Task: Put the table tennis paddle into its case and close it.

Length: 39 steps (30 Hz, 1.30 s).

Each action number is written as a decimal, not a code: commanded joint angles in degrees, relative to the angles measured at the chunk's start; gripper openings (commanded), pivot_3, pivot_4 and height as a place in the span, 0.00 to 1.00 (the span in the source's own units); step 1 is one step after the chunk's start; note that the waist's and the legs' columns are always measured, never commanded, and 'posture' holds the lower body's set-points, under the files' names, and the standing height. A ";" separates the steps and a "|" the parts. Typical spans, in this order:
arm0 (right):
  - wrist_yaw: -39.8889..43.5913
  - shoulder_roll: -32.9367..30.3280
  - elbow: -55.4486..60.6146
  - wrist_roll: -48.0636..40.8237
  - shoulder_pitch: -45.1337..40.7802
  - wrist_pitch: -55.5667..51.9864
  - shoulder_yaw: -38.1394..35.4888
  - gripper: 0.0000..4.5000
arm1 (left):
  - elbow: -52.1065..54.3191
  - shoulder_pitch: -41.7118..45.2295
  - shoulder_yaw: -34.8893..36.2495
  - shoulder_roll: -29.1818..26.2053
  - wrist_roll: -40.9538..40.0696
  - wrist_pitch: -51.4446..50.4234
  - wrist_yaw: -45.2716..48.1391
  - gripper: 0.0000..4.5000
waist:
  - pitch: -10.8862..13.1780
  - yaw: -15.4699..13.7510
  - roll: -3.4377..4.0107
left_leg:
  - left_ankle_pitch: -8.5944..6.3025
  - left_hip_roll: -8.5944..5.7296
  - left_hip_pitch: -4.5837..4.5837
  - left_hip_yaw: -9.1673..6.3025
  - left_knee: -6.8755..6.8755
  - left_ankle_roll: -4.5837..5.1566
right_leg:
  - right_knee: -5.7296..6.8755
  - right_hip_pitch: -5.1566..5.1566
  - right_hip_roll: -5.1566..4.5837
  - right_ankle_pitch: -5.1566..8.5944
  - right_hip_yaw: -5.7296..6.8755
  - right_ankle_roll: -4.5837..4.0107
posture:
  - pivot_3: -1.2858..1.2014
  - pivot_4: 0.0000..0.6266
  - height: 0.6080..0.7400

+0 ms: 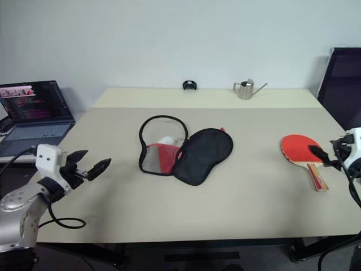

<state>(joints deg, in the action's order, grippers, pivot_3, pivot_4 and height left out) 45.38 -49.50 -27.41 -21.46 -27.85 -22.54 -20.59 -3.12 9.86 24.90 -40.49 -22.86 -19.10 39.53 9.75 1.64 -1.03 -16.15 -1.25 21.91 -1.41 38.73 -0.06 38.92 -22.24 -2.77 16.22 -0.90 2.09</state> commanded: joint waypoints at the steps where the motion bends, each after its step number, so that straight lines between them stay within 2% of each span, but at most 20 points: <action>1: 1.94 0.03 6.58 -1.98 -0.29 -2.93 0.67 1.00 | 2.49 1.32 1.08 -0.91 -1.95 0.24 0.79 1.00 | 0.00 -0.03 0.00 | 0.00 -0.02 0.00 0.00 0.00 0.00 | -0.01 0.00 -0.03 0.00 0.01 0.00 | 0.52 0.24 1.00; 5: 3.60 1.72 12.61 -2.89 0.29 -6.53 3.78 1.00 | 3.79 0.20 1.56 -1.41 -3.30 -0.99 1.93 1.00 | 0.00 -0.04 0.00 | 0.00 -0.02 0.00 -0.03 0.00 0.00 | -0.01 0.00 -0.04 0.00 0.04 0.00 | 0.52 0.24 1.00; 10: 4.31 7.15 20.59 -3.22 -0.08 -8.35 10.41 1.00 | 7.95 -0.06 -0.97 -1.14 -3.76 -3.11 2.57 1.00 | 0.01 0.18 -0.01 | -0.01 -0.01 -0.01 -0.03 -0.02 0.00 | 0.00 -0.02 -0.04 0.00 0.02 0.00 | 0.52 0.24 1.00; 15: 3.47 10.26 24.79 -3.77 0.26 -10.85 12.59 1.00 | 11.12 1.49 -3.67 -1.87 -5.29 -5.49 5.17 1.00 | 0.03 -0.34 -0.05 | -0.01 -0.03 0.08 -0.06 -0.02 0.00 | -0.05 -0.06 -0.08 0.00 0.07 0.00 | 0.52 0.24 1.00; 20: 3.41 12.71 29.14 -5.99 1.96 -14.18 13.22 1.00 | 9.83 3.99 -4.76 -2.44 -4.77 -5.53 5.89 1.00 | 0.04 -0.61 -0.06 | -0.02 -0.04 0.09 -0.11 -0.02 0.00 | -0.07 -0.06 -0.09 0.00 0.12 -0.01 | 0.52 0.24 1.00; 27: 2.86 13.73 33.40 -5.63 2.85 -15.91 16.07 1.00 | 9.14 6.46 -7.14 -2.17 -4.52 -5.76 7.05 1.00 | 0.06 -0.47 -0.08 | -0.02 -0.04 0.09 -0.10 -0.05 0.00 | -0.07 -0.07 -0.09 0.01 0.10 -0.01 | 0.52 0.24 1.00; 39: -1.42 18.74 37.23 -7.58 1.29 -23.33 19.68 1.00 | 5.61 17.14 -15.28 -1.13 -6.91 -9.85 15.50 1.00 | 0.18 -0.15 -0.25 | -0.02 -0.06 0.10 -0.11 -0.04 0.01 | -0.07 -0.08 -0.07 0.01 0.12 0.00 | 0.52 0.24 1.00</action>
<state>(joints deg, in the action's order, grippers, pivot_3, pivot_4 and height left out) 45.21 -31.07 7.21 -27.95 -24.99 -44.26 -0.72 2.25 25.62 9.94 -41.32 -28.31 -28.45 53.60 9.93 1.49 -1.28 -16.17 -1.31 22.01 -1.52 38.69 -0.06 38.85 -22.32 -2.84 16.23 -0.79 2.09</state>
